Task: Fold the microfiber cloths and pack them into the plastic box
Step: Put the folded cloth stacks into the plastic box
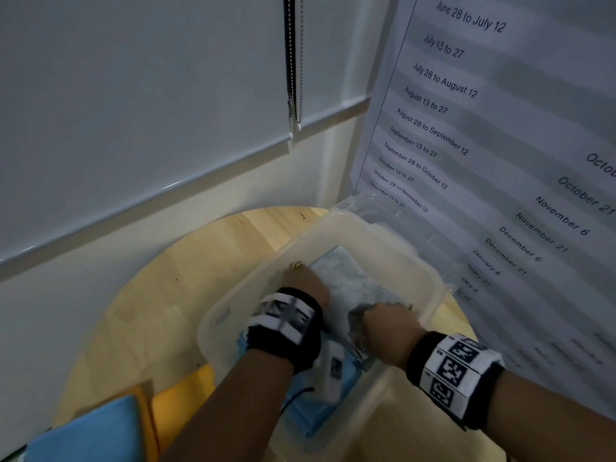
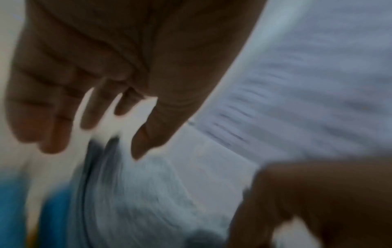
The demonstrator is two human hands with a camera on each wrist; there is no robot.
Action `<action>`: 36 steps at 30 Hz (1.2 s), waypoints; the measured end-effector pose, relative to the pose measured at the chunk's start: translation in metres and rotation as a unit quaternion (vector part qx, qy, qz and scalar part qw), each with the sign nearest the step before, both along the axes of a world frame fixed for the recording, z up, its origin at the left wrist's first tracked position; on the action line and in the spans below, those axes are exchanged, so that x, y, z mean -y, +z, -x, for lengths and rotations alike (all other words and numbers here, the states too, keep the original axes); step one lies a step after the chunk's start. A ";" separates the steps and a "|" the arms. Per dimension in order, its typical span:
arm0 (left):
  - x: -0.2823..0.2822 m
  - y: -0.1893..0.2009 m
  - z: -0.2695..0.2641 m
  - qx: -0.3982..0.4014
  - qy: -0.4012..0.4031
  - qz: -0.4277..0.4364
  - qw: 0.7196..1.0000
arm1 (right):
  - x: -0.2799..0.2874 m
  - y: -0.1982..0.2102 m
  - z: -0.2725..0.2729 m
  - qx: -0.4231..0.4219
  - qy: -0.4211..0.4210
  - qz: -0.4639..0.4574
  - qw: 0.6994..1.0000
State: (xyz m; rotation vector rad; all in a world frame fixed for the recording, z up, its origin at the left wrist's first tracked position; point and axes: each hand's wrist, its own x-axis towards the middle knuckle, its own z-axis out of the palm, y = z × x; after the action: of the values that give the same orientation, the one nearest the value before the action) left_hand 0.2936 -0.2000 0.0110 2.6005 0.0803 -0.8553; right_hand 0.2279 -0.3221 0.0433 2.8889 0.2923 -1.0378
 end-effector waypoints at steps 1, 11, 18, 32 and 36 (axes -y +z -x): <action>0.006 0.004 0.002 0.076 -0.050 -0.075 0.993 | -0.002 -0.005 -0.003 0.014 -0.009 -0.009 1.000; 0.021 -0.100 -0.049 0.011 -0.371 -0.190 0.909 | -0.003 -0.090 -0.040 -0.095 -0.258 0.107 0.956; 0.013 -0.114 -0.040 0.075 -0.383 -0.171 0.905 | 0.007 -0.090 -0.024 -0.126 -0.170 0.146 0.966; -0.070 0.060 0.045 0.377 -0.063 0.135 0.914 | -0.046 -0.005 0.001 0.224 -0.069 -0.189 0.954; -0.156 0.048 0.134 0.483 0.119 0.076 0.864 | -0.112 0.023 0.060 0.285 -0.014 -0.450 0.846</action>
State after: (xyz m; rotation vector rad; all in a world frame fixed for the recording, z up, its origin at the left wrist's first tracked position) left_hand 0.1600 -0.0435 0.0595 2.4841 0.0420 0.5489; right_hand 0.1679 -0.2103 0.0664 3.8059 0.8871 0.1011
